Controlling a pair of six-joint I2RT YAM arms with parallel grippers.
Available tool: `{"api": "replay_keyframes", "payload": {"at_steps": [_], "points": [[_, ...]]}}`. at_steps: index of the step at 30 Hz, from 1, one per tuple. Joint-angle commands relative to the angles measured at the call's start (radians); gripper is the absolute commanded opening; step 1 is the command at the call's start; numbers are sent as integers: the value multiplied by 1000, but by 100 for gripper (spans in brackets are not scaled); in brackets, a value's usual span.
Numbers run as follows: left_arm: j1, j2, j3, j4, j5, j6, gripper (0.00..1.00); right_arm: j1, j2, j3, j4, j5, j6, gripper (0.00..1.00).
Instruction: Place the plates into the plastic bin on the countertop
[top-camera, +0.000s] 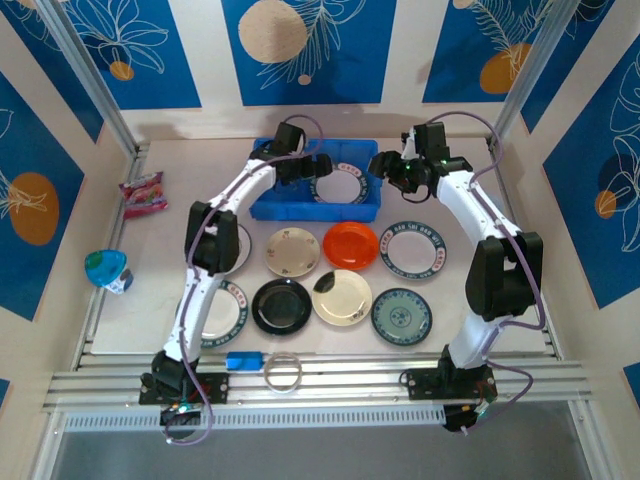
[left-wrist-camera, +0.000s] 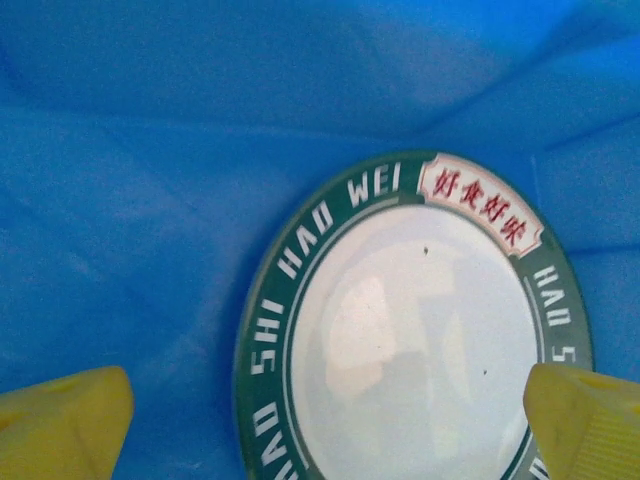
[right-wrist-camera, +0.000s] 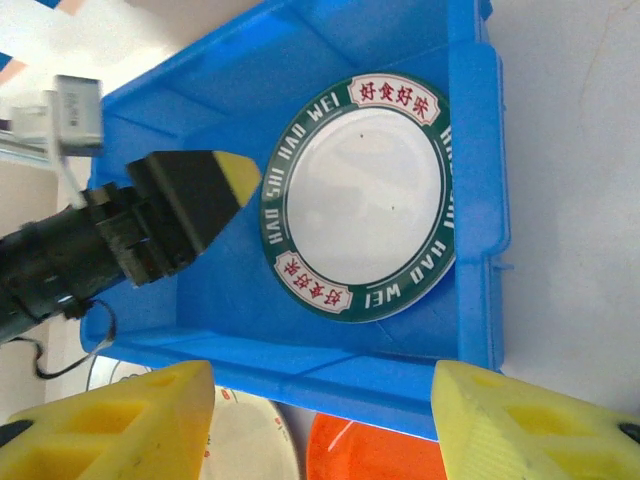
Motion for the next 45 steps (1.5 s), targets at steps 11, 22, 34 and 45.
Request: {"api": "replay_keyframes", "payload": {"at_steps": [11,22,34,45], "points": [[-8,-594,-471,133,-52,45,100,73,-183,-152,-2,94,-49,59],[10,-1075,-1062,59,-80,83,100,138,-341,-391,-25,61,-7,56],[60,-1122,-1253,59,26,63,87,123,-358,-545,14,5,29,50],[44,-1033,-1392,156,5,-93,58,179,-287,-510,35,5,37,40]]}}
